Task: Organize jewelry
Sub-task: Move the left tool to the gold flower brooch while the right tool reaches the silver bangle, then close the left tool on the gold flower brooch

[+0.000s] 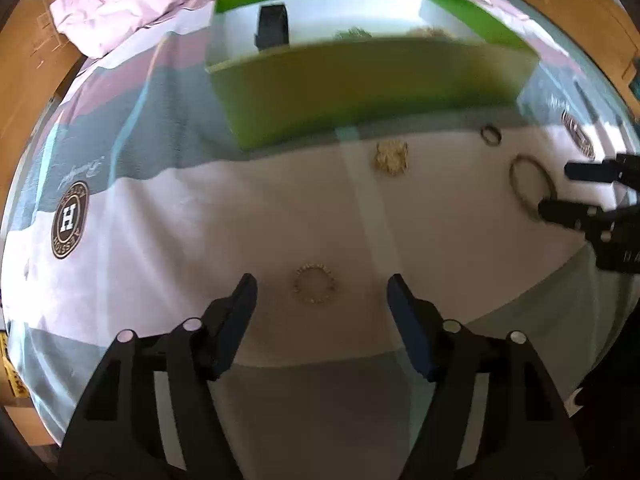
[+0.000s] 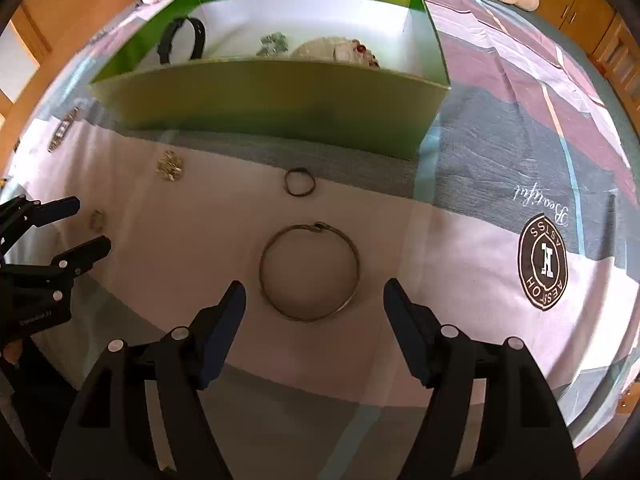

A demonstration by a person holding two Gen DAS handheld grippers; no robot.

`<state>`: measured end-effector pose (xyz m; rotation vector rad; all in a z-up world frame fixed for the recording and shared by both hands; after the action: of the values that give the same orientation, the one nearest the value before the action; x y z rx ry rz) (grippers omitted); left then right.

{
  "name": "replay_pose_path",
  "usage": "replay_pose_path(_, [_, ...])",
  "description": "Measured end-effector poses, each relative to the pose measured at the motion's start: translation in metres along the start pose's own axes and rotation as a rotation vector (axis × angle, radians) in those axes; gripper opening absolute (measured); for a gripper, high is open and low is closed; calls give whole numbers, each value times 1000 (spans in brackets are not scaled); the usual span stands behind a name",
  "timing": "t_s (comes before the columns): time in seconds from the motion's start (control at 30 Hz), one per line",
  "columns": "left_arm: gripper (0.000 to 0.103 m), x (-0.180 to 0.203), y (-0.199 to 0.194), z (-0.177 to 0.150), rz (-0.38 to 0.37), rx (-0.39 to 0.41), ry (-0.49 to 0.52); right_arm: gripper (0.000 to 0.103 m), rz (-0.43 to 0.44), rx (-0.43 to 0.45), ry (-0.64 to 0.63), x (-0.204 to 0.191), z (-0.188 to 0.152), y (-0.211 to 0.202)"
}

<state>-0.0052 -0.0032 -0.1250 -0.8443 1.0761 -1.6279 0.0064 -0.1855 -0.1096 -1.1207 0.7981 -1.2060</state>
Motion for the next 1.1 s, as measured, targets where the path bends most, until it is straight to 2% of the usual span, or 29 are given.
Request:
replay_pose_path(0.03, [62, 0, 1, -1, -5, 8, 1, 71, -4, -4, 2, 1, 0, 2])
replay_pose_path(0.07, [57, 1, 1, -1, -8, 19, 1, 71, -7, -6, 2, 2, -1, 5])
replay_pose_path(0.13, [40, 2, -1, 2, -19, 35, -1, 71, 1, 6, -2, 1, -1, 8])
replay_pose_path(0.17, [26, 2, -2, 2, -23, 41, -6, 71, -4, 11, -10, 0, -2, 9])
replay_pose_path(0.2, [21, 2, -3, 3, -29, 44, -10, 69, -12, 12, -22, -1, -2, 12])
replay_pose_path(0.27, [21, 4, -3, 4, -32, 44, -10, 59, 15, 18, -32, -6, -3, 12])
replay_pose_path(0.43, [21, 15, -9, 9, -70, 75, 6, 59, 56, 65, -55, -15, -5, 2])
replay_pose_path(0.47, [21, 18, -11, 11, -78, 78, 15, 59, 60, 73, -56, -16, -4, 0])
replay_pose_path(0.5, [31, 20, -10, 16, -81, 77, 19, 59, 56, 76, -57, -16, -3, -2])
replay_pose_path(0.53, [43, 22, -9, 20, -87, 73, 24, 59, 49, 74, -58, -15, -3, -2])
replay_pose_path(0.57, [67, 24, -10, 25, -81, 82, 22, 59, 44, 64, -56, -14, -4, -1])
replay_pose_path(0.6, [71, 25, -10, 31, -78, 96, 22, 60, 44, 49, -49, -13, -5, 0])
replay_pose_path(0.77, [71, 42, -6, 61, -66, 144, 52, 67, 57, 45, -27, -2, -8, -1])
replay_pose_path(0.83, [63, 45, 5, 67, -57, 125, 50, 68, 55, 45, -26, -1, -13, -1])
replay_pose_path(0.9, [36, 48, 17, 67, -72, 100, 54, 70, 54, 37, -17, 3, -17, 0])
replay_pose_path(0.93, [31, 49, 25, 66, -63, 84, 59, 70, 64, 32, -11, 2, -16, 2])
replay_pose_path(1.03, [24, 49, 25, 67, -61, 110, 54, 70, 62, 35, -8, 4, -18, -1])
replay_pose_path(1.1, [24, 47, 21, 68, -81, 113, 35, 70, 56, 46, -19, 0, -15, -3])
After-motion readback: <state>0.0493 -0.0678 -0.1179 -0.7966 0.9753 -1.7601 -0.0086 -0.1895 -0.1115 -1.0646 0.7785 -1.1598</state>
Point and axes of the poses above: each gripper's, at about its wrist camera, not at the fingertips, and y roughly the way its jaws point, x to its right, z to its top, the point moved 3 cm from there along y, roughly the way its jaws point, and after that the axes turned 4 degrees about -z, right-handed, at the moved point
